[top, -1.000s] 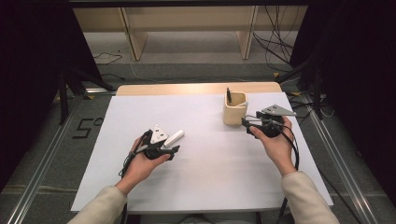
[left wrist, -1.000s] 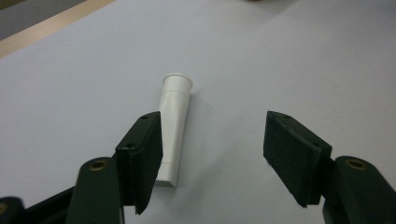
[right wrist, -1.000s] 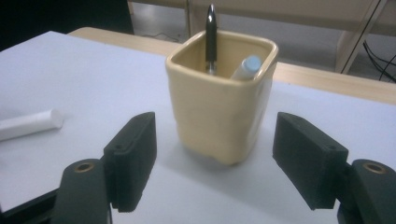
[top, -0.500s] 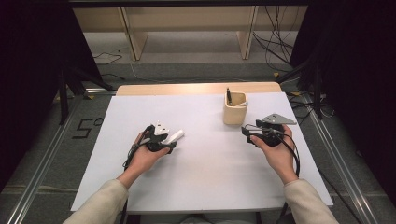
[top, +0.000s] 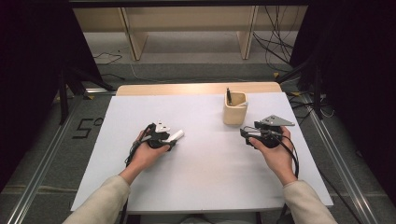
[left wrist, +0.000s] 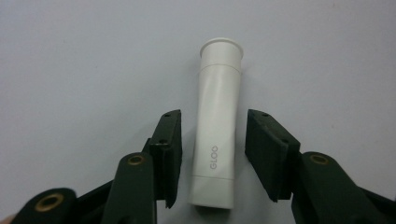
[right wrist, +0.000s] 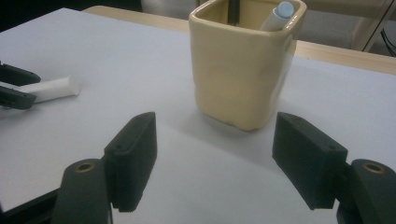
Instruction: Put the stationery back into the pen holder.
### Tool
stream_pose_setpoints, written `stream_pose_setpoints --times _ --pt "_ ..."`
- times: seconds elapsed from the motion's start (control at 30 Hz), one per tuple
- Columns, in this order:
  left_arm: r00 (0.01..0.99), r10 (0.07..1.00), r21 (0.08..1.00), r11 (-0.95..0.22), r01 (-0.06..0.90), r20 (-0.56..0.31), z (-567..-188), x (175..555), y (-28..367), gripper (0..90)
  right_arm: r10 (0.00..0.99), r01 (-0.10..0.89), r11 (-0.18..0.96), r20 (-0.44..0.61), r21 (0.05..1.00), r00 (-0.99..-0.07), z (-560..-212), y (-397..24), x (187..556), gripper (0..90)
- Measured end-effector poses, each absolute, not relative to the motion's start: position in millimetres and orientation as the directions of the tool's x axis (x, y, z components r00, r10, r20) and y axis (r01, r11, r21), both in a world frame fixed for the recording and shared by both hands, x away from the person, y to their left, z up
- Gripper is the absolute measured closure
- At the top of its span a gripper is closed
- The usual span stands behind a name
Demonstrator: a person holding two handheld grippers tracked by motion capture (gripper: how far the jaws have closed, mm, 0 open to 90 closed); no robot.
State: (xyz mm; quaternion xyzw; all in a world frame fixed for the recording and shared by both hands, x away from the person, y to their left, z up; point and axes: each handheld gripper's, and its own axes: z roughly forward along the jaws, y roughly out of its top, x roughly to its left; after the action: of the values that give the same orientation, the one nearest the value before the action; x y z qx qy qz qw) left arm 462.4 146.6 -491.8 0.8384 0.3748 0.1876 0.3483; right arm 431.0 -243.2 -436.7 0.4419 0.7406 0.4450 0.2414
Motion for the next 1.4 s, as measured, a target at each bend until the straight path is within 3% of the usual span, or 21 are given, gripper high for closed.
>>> stream_pose_setpoints --times 0.63,1.4 --pt "0.658 0.752 0.717 -0.474 0.511 0.028 -492.4 465.7 148.9 67.0 0.867 0.443 0.222 0.032 0.868 -0.498 -437.3 -241.4 431.1 31.6" --pt "0.647 0.763 0.702 -0.46 0.544 -0.001 -491.1 467.0 147.7 70.8 0.865 0.444 0.227 0.03 0.867 -0.501 -438.1 -240.8 431.2 31.7"
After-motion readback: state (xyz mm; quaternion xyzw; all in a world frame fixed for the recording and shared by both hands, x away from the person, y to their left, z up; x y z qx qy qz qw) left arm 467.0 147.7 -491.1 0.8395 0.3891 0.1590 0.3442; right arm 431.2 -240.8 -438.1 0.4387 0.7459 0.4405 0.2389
